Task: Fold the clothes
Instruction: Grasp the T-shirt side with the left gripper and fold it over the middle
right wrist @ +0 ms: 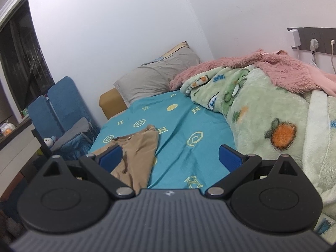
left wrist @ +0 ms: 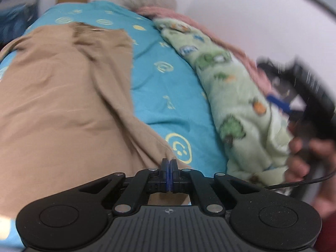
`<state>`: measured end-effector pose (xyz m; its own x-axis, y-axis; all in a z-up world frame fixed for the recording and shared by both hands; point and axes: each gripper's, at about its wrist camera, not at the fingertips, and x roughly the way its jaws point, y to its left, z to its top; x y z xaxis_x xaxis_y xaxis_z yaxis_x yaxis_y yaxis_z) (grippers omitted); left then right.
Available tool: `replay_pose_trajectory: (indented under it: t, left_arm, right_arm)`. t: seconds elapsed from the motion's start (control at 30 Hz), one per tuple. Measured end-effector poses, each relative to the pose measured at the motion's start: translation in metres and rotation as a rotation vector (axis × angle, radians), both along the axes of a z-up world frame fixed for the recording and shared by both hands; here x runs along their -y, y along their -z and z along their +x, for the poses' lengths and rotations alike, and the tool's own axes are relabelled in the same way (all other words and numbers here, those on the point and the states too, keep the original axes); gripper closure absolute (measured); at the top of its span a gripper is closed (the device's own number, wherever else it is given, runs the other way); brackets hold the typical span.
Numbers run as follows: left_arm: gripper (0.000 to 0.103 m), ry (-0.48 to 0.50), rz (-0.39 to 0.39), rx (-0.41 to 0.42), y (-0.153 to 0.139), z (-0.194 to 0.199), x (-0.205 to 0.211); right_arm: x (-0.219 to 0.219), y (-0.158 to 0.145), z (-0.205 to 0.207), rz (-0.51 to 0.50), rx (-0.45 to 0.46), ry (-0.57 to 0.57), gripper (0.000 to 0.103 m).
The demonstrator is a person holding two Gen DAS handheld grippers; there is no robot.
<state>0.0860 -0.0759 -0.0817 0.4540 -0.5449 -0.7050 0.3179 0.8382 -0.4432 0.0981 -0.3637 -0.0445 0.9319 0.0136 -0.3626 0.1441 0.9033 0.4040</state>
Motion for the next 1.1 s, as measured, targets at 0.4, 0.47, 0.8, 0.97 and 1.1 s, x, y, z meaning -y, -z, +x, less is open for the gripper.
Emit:
replay_pose_trajectory:
  t: [0.4, 0.47, 0.8, 0.97, 1.1]
  left_arm:
    - [0.088, -0.188, 0.014, -0.248, 0.040, 0.016, -0.103]
    - [0.051, -0.211, -0.018, -0.268, 0.043, 0.021, -0.108]
    - [0.039, -0.165, 0.131, -0.279, 0.071, 0.050, -0.084]
    - [0.100, -0.086, 0.166, -0.267, 0.071, 0.045, -0.075]
    - [0.101, -0.069, 0.202, -0.225, 0.062, 0.030, -0.069]
  right_arm:
    - [-0.026, 0.000, 0.009, -0.072, -0.055, -0.058, 0.002]
    - [-0.028, 0.001, 0.010, -0.079, -0.065, -0.062, 0.002]
    - [-0.034, 0.006, 0.020, -0.087, -0.103, -0.091, 0.002]
    - [-0.034, 0.008, 0.021, -0.075, -0.116, -0.100, 0.002]
    - [-0.034, 0.008, 0.021, -0.071, -0.115, -0.112, 0.002]
